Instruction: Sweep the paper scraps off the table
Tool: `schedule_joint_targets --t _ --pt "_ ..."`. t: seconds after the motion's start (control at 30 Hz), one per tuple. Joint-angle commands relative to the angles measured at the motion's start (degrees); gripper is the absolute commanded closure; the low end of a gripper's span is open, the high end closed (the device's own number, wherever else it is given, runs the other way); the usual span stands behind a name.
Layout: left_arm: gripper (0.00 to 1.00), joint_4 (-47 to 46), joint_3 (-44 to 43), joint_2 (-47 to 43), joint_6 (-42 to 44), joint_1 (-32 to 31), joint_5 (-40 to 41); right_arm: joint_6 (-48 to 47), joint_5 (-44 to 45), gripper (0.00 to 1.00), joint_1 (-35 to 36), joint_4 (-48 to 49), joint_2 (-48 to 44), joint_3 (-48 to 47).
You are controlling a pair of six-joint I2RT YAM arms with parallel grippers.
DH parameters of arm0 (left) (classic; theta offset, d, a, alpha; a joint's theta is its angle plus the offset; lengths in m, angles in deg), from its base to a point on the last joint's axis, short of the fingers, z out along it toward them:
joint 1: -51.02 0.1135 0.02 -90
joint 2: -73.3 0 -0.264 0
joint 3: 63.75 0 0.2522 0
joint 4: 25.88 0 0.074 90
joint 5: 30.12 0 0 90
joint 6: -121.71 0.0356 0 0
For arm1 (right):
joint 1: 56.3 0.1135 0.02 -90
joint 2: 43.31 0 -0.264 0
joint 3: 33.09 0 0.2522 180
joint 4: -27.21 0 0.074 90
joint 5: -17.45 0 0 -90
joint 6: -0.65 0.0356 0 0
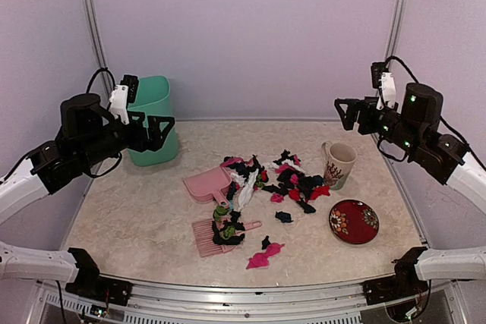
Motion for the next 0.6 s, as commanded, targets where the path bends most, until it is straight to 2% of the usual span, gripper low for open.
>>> schedule_joint_targets --t 0.0,0.23,0.57 --pt "0.01 -1.35 -1.93 0.62 -1.39 0.44 -0.83 -1.19 -3.5 0.0 0.08 1.43 -4.36 3.0" --pt "0.01 6.29 -5.82 2.02 -1.11 0.93 -2.65 -1.16 -13.8 0.0 0.06 -0.49 -6.06 6.36" --pt "0.01 1.93 0.67 -1.94 0.42 1.54 0.52 1.36 -23.37 0.03 0.23 3.69 -4.59 15.15"
